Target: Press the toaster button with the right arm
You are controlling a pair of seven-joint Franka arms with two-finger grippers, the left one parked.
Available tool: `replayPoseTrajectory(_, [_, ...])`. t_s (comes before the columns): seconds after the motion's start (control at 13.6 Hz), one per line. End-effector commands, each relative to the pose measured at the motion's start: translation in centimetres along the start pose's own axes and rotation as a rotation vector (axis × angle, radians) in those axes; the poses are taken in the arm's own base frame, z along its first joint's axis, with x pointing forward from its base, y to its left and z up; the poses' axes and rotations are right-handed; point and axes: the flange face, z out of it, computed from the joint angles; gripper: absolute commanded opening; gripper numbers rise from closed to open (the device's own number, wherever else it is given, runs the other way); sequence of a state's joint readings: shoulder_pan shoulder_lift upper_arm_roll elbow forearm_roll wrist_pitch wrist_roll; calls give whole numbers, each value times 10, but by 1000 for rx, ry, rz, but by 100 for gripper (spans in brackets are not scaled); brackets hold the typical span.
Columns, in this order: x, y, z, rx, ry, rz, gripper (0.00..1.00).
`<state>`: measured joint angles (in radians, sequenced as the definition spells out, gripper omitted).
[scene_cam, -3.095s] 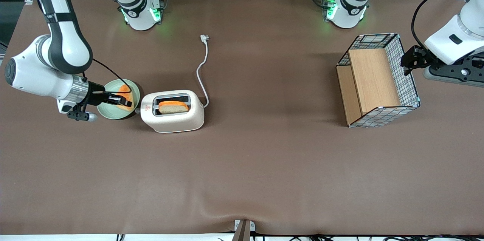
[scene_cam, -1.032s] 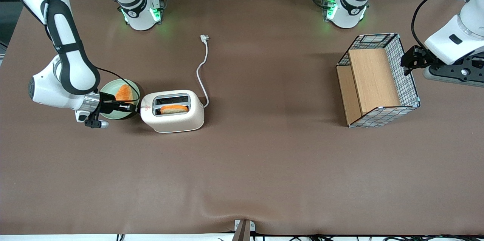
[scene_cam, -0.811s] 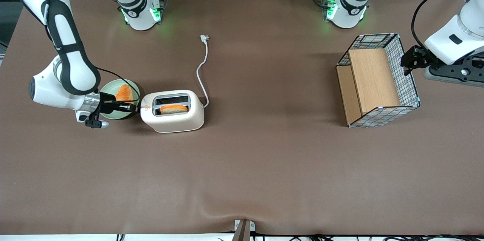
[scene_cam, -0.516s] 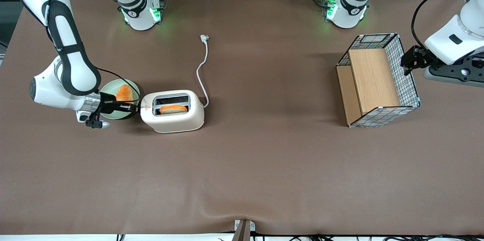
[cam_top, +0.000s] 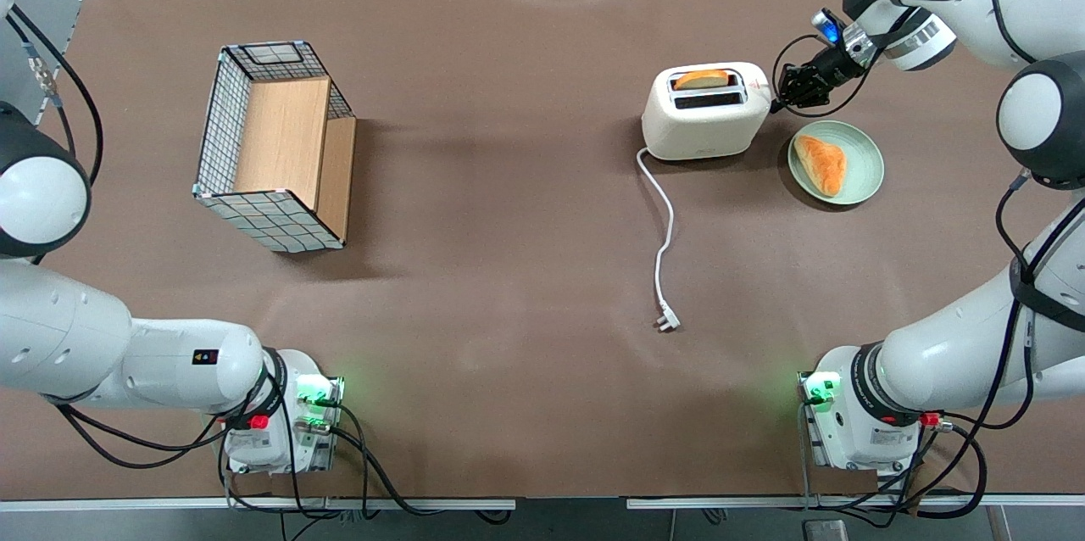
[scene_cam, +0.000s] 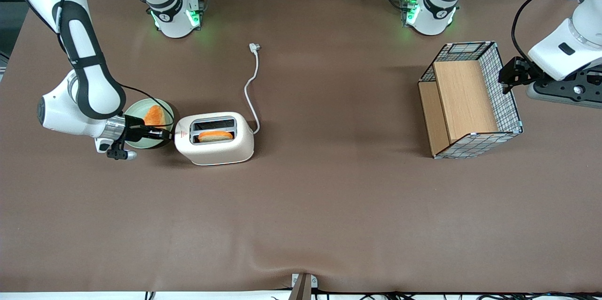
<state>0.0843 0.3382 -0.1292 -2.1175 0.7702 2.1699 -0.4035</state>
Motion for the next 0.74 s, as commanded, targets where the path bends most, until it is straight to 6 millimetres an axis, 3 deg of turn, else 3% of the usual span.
replayPoseTrajectory(0.0, [-1, 12, 24, -2, -8, -11, 0])
replayPoseTrajectory(0.29, [-1, 10, 24, -2, -10, -13, 1])
replayPoseTrajectory(0.37, [-1, 10, 24, -2, -10, -13, 15])
replayPoseTrajectory(0.44, [-1, 11, 24, -2, -9, -7, 40])
replayPoseTrajectory(0.59, [-1, 9, 22, 4, -13, -6, 54])
replayPoseTrajectory(0.66, [1, 7, 19, 7, -10, 2, 52])
